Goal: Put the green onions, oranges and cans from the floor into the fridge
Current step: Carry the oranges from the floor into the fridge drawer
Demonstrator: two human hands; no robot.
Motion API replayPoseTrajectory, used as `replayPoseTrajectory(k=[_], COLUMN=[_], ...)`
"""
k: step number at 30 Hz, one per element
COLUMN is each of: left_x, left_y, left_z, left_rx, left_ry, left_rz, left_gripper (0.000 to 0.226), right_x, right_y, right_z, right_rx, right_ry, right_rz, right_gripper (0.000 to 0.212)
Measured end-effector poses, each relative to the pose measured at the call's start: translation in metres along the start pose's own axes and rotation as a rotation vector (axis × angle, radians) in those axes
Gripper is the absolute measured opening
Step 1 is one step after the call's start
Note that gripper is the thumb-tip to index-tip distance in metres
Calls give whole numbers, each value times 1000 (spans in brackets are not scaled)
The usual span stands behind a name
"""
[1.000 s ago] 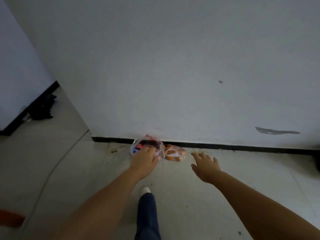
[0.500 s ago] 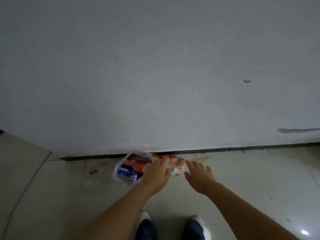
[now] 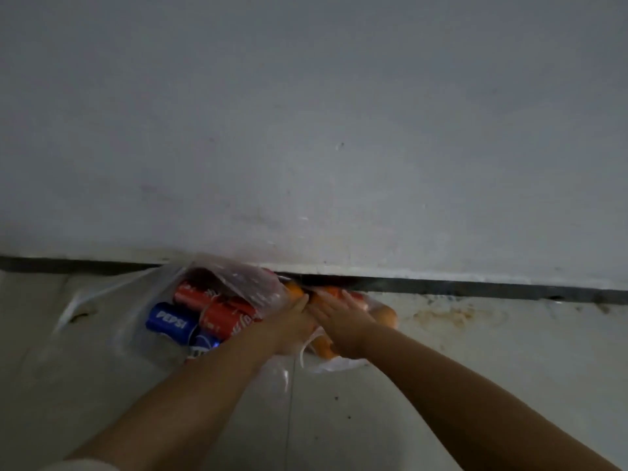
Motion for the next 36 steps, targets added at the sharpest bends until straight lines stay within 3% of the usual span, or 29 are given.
replayPoseTrajectory(k=[2, 4, 6, 10, 14, 17, 19, 21, 23, 25, 27, 29, 31, 34, 36], left_x=[-35, -57, -63, -53, -66, -73, -70, -57, -38, -25, -23, -28, -35, -34, -31], left_y=[-18, -28, -31, -40, -49, -47, -38, -27, -20, -26, -35, -51, -78, -112, -130], left_z=[16, 25, 21, 0, 15, 25, 22, 14, 7, -3, -15, -26, -23, -26, -35], left_rx=[-47, 107, 167, 27, -247, -349, -337, -226, -143, -71, -82, -203, -186, -268, -209], left_ry=[46, 155, 145, -38, -179, -241, -296, -386, -507, -625, -691, -628, -394, -408, -348], left_rz=[6, 81, 111, 10, -122, -153, -203, -373, -586, -665, -568, -345, -76, -92, 60], left_gripper=[56, 89, 98, 78, 30, 20, 18, 15, 12, 15, 11, 7, 24, 72, 66], right_x=[-22, -26, -20, 12, 43, 51, 57, 70, 85, 94, 96, 93, 89, 76, 64], right_y=[-15, -26, -41, -62, -76, -85, -80, -77, -78, -81, -83, -85, -85, -86, -84], right_z=[-19, -37, -46, -64, -104, -128, -135, -139, -141, -144, -147, -147, -138, -119, -109], right_rx=[57, -125, -163, 64, 283, 342, 336, 353, 380, 433, 490, 488, 460, 423, 397], right_ry=[52, -29, -65, -44, -230, -407, -520, -596, -629, -624, -624, -603, -541, -412, -397], right_rz=[-1, -24, 33, 94, 238, 316, 360, 357, 299, 234, 219, 217, 198, 181, 164], right_gripper=[69, 55, 37, 32, 29, 19, 17, 21, 24, 24, 19, 17, 18, 23, 28])
Point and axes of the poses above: each hand's wrist, its own x-axis away from the middle knuckle, its own y-axis out of the back of the hand, z = x × y, the point moved 3 cm from there along -x, towards the middle knuckle, and after that the axes turned 9 degrees about y, right-handed, at the moved point
